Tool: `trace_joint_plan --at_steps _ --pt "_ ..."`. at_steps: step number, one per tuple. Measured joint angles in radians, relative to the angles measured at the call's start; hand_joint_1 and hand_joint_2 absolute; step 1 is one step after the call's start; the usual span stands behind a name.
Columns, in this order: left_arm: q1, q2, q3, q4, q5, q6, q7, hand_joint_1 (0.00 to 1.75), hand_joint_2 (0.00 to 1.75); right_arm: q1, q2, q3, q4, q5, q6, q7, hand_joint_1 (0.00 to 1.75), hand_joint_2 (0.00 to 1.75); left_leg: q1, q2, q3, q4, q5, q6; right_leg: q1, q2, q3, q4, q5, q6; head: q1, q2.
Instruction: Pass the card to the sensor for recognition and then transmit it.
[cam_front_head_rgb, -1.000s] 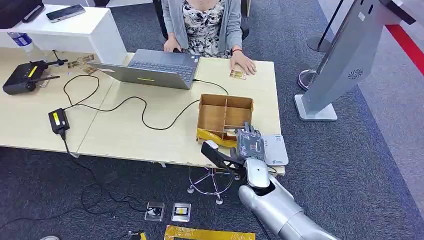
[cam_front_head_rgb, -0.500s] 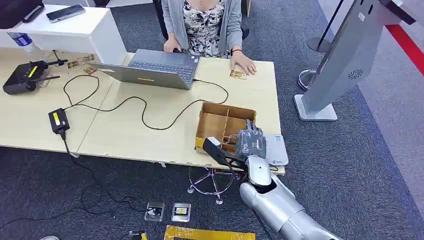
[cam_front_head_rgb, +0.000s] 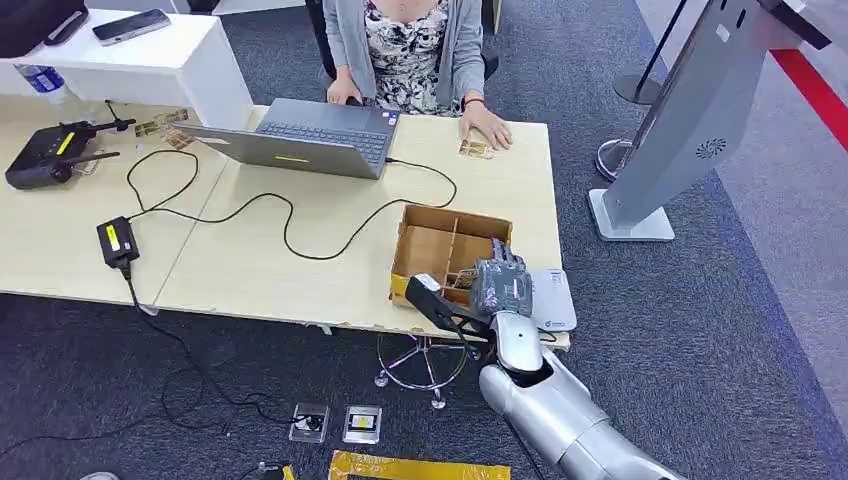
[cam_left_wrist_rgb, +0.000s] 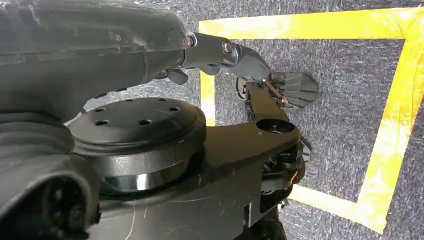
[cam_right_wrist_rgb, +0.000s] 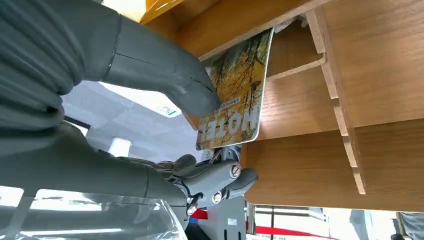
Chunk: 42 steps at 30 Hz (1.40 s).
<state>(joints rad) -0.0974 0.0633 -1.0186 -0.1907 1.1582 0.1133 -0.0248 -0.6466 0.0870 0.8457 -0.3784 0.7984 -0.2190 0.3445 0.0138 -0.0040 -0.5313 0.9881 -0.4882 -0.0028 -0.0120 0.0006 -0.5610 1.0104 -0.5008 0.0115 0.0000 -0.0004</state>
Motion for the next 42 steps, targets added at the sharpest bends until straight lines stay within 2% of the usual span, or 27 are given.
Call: trace_joint_plan --at_steps 22,24,25,26,28,30,36,42 --pt "0.0 0.0 0.0 0.0 0.0 0.0 0.0 0.0 0.0 0.0 0.0 0.0 0.0 0.0 0.0 0.0 1.75 1.75 0.0 0.0 0.0 0.0 0.0 0.0 0.0 0.0 0.0 0.0 0.0 0.0 0.0 0.0" --pt "0.0 0.0 0.0 0.0 -0.002 0.0 0.0 0.0 0.0 -0.006 0.0 0.001 -0.001 0.028 -0.032 0.014 1.75 1.75 0.0 0.0 -0.001 0.0 0.0 0.0 0.0 0.0 0.001 0.0 0.0 0.0 0.0 0.0" --pt "0.0 0.0 0.0 0.0 -0.007 0.002 0.003 0.0 0.0 -0.023 0.0 0.003 -0.005 0.063 -0.08 0.04 1.75 1.75 0.0 0.0 -0.002 0.0 0.001 0.0 0.0 -0.001 0.0 0.001 0.001 0.001 0.0 0.0" --pt "0.0 0.001 -0.001 0.0 -0.007 0.003 0.008 0.0 0.0 -0.058 -0.001 0.003 -0.017 0.086 -0.095 0.064 1.75 1.75 0.0 0.0 -0.003 0.0 0.001 -0.001 -0.001 0.0 -0.003 0.001 0.002 -0.001 0.0 0.0" --pt "0.0 0.002 -0.004 0.001 -0.009 0.005 0.013 0.0 0.0 -0.155 -0.008 -0.001 -0.074 0.11 -0.026 0.112 1.75 1.75 0.0 0.003 -0.003 0.0 0.003 -0.001 0.0 0.002 -0.005 0.001 0.003 -0.001 0.0 0.0" --pt "-0.001 0.002 -0.008 0.001 -0.01 0.007 0.021 0.0 0.0 -0.197 -0.015 -0.006 -0.123 0.134 -0.002 0.13 1.75 1.75 0.0 0.003 -0.002 0.0 0.003 -0.001 0.0 0.002 -0.004 0.001 0.003 -0.001 0.0 0.0" --pt "-0.002 0.003 -0.025 0.001 -0.018 0.002 0.022 0.0 0.0 -0.203 -0.028 -0.016 -0.213 0.166 -0.053 0.138 1.75 1.75 0.0 0.003 -0.003 0.0 0.003 -0.001 0.0 0.002 -0.004 0.001 0.003 -0.001 0.0 0.0" --pt "-0.002 0.003 -0.034 0.001 -0.027 -0.009 0.004 0.0 0.0 -0.202 -0.045 -0.029 -0.269 0.165 -0.046 0.139 1.75 1.75 0.0 0.003 -0.003 0.0 0.003 -0.001 0.0 0.002 -0.004 0.001 0.003 -0.001 0.0 0.0"
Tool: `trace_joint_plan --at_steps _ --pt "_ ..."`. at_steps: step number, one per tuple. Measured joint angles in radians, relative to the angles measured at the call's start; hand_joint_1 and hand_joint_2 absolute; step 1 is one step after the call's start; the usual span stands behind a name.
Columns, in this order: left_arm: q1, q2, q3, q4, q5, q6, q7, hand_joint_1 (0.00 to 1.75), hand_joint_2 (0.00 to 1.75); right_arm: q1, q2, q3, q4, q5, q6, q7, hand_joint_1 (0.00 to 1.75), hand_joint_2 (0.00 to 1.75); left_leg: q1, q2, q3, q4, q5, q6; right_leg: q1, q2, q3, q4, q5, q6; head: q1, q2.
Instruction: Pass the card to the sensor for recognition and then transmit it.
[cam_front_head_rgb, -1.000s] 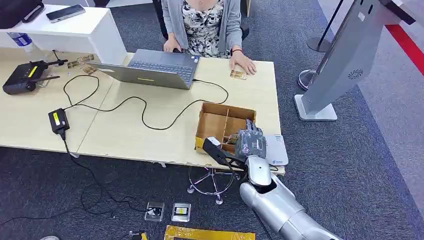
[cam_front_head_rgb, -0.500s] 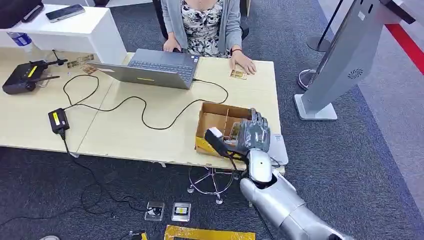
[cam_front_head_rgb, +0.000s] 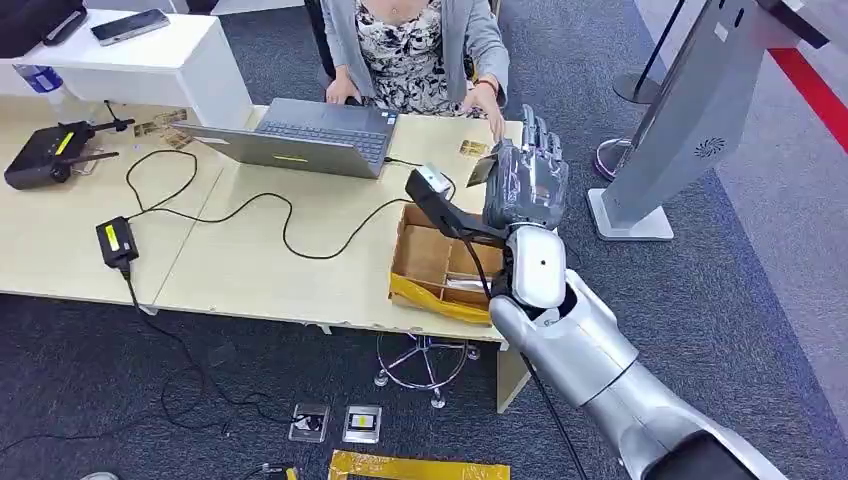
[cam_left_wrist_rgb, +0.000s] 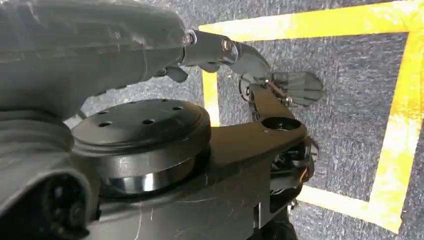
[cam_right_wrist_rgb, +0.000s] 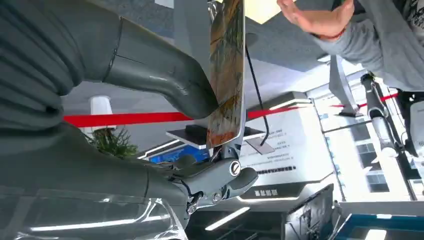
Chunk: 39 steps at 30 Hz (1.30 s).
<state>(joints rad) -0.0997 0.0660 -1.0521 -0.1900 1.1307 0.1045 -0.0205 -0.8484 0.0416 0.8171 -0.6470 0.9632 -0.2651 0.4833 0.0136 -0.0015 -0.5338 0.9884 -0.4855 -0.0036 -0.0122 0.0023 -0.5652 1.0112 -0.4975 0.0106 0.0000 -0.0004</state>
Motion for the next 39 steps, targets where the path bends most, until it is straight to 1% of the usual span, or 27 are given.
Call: trace_joint_plan --at_steps 6,25,26,27,28,30,31,35,39 --pt "-0.001 0.0 -0.015 0.0 0.0 -0.003 -0.018 0.0 0.0 0.013 -0.01 -0.004 -0.016 -0.008 -0.003 -0.001 1.75 1.75 0.0 0.0 0.0 0.0 0.0 0.0 0.0 0.0 0.0 0.0 0.0 0.0 0.0 0.0" --pt "-0.002 0.0 -0.026 0.0 -0.004 0.003 -0.004 0.0 0.0 0.043 -0.036 -0.03 -0.016 -0.007 -0.005 0.0 1.75 1.75 0.0 0.0 0.0 0.0 0.0 0.0 0.0 0.0 0.0 0.0 0.0 0.0 0.0 0.0" --pt "-0.002 0.0 -0.026 0.0 -0.004 0.003 -0.004 0.0 0.0 0.043 -0.037 -0.03 -0.016 -0.006 -0.004 0.0 1.12 1.75 0.0 0.0 0.0 0.0 0.0 0.0 0.0 0.0 0.0 0.0 0.0 0.0 0.0 0.0" --pt "-0.003 0.0 -0.029 0.0 -0.004 0.003 -0.004 0.0 0.0 0.045 -0.039 -0.031 -0.016 -0.005 -0.003 0.0 1.12 1.75 0.0 0.0 0.0 0.0 0.0 0.0 0.0 0.0 0.0 0.0 0.0 0.0 0.0 0.0" --pt "-0.003 0.0 -0.032 0.0 -0.005 0.003 -0.004 0.0 0.0 0.045 -0.039 -0.031 -0.016 -0.002 0.0 0.0 0.0 1.75 0.0 0.0 0.0 0.0 0.0 0.0 0.0 0.0 0.0 0.0 0.0 0.0 0.0 0.0" --pt "-0.003 0.0 -0.035 0.0 -0.004 0.0 -0.004 0.0 0.0 0.045 -0.042 -0.031 -0.016 0.013 0.014 0.002 0.0 1.75 0.0 0.0 0.0 0.0 0.0 0.0 0.0 0.0 0.0 0.0 0.0 0.0 0.0 0.0" --pt "-0.004 0.0 -0.039 0.0 -0.004 0.0 -0.004 0.0 0.0 0.046 -0.042 -0.031 -0.016 0.022 0.018 0.002 0.0 0.0 0.0 0.0 0.0 0.0 0.0 0.0 0.0 0.0 0.0 0.0 0.0 0.0 0.0 0.0" --pt "-0.004 0.0 -0.041 0.0 -0.002 0.0 -0.011 0.0 0.0 0.046 -0.043 -0.031 -0.016 0.05 0.013 0.003 0.0 0.0 0.0 0.0 0.0 0.0 0.0 0.0 0.0 0.0 0.0 0.0 0.0 0.0 0.0 0.0" --pt "-0.005 0.0 -0.042 0.0 -0.001 0.001 -0.014 0.0 0.0 0.05 -0.043 -0.039 -0.016 0.048 0.008 0.001 0.0 0.0 0.0 0.0 0.0 0.0 0.0 0.0 0.0 0.0 0.0 0.0 0.0 0.0 0.0 0.0"
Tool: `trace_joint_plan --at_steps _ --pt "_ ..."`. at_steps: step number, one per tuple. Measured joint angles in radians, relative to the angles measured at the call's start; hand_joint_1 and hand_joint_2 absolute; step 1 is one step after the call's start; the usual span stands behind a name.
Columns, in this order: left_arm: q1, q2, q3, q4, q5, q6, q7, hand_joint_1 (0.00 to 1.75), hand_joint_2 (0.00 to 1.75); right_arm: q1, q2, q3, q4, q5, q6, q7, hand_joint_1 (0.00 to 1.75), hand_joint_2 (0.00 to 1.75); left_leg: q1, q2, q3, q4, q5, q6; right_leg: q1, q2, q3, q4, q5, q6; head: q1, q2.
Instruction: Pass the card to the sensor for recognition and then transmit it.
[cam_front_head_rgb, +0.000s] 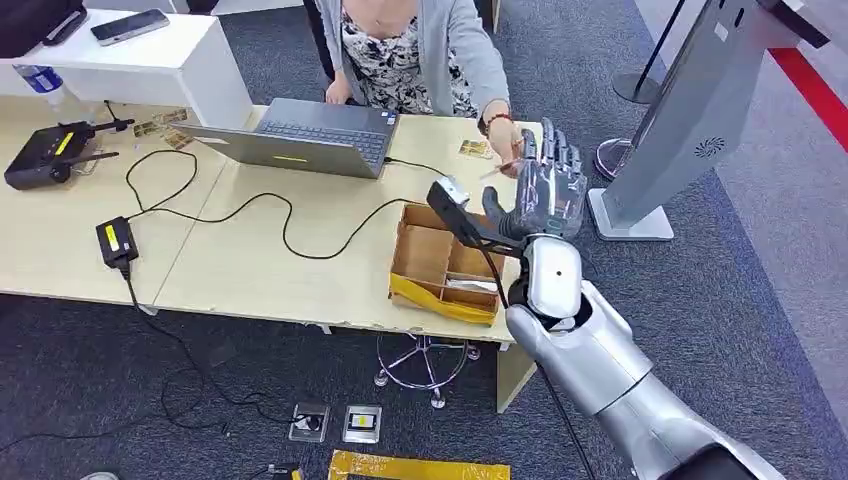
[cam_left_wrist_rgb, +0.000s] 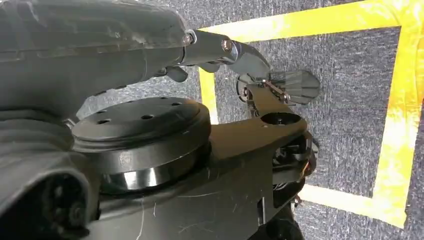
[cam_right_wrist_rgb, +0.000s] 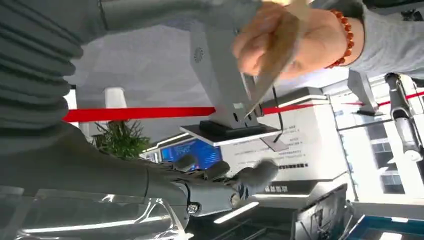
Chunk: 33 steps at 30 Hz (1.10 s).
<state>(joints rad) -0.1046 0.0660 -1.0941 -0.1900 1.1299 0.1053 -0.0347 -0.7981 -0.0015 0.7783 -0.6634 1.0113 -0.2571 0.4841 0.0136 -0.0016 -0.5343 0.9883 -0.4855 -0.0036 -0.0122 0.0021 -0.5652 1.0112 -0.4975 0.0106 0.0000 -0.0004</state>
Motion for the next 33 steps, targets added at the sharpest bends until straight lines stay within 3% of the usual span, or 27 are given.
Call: trace_joint_plan --at_steps 10,14,20,27,33 --pt "0.0 0.0 0.0 0.0 0.002 0.007 0.006 0.0 0.0 0.011 0.001 -0.012 -0.003 0.039 0.018 0.006 0.0 0.0 0.0 0.0 0.0 0.0 0.0 0.0 0.0 0.0 0.0 0.0 0.0 0.0 0.0 0.0" --pt "0.001 0.0 0.0 0.0 0.005 0.0 0.009 0.0 0.0 0.053 -0.05 -0.061 -0.058 0.006 0.026 0.013 0.0 0.0 0.0 -0.001 0.001 0.0 0.0 0.0 0.0 -0.001 0.0 -0.001 0.0 0.0 0.0 0.0" --pt "0.005 0.0 0.0 0.0 0.021 -0.001 0.023 0.0 0.0 0.193 -0.224 -0.228 -0.204 -0.138 0.078 0.026 0.0 0.0 -0.001 -0.003 -0.001 0.003 -0.002 0.003 -0.001 -0.003 0.002 -0.002 0.0 0.0 0.0 0.0" --pt "0.008 0.0 0.0 0.0 0.053 0.012 0.033 0.0 0.0 0.425 -0.446 -0.471 -0.375 -0.212 0.123 0.028 0.0 0.0 -0.001 -0.004 -0.003 0.004 -0.004 0.006 -0.001 -0.004 0.0 -0.002 0.0 0.001 0.0 0.0" --pt "0.008 -0.002 0.001 0.0 0.071 0.027 0.039 0.0 0.0 0.614 -0.567 -0.645 -0.423 -0.295 0.102 0.025 0.0 0.0 -0.001 -0.003 -0.003 0.004 -0.005 0.006 0.0 -0.005 -0.001 -0.003 -0.001 0.001 0.0 0.0"
